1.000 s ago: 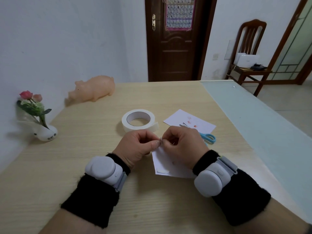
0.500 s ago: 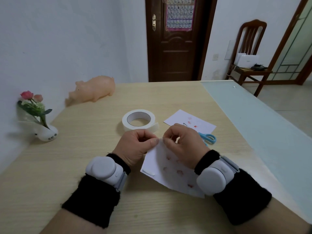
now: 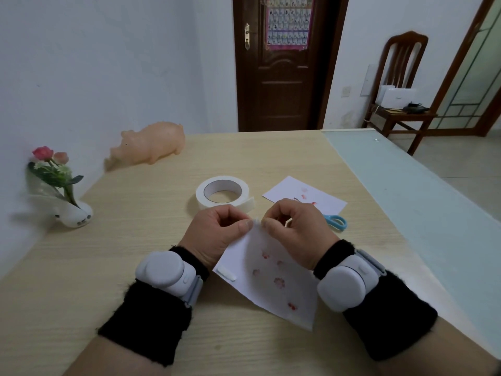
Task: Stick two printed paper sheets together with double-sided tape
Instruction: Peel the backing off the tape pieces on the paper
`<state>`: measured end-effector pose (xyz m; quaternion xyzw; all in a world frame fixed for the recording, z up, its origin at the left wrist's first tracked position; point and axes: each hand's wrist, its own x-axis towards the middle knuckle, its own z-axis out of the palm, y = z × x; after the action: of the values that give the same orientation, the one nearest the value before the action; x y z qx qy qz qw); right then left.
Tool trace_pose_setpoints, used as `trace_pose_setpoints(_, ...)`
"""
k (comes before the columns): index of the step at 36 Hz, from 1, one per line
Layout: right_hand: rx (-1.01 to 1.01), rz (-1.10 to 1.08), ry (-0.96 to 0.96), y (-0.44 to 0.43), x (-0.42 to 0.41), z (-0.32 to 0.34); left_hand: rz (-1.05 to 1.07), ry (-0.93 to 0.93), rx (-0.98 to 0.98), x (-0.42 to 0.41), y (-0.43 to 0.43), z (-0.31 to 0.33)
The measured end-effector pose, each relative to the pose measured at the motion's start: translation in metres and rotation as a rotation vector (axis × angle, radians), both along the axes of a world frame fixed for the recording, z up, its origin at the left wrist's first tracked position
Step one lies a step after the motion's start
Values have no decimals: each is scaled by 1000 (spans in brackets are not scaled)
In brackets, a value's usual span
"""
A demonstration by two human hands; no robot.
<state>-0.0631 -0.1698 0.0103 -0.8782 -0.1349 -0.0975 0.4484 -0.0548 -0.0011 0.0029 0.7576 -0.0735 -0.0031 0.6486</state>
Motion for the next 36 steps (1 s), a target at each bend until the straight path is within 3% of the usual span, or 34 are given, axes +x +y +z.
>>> trace_pose_setpoints(36,-38,-19,69,2,-1,4,-65,-1,-42,-5,-4,2)
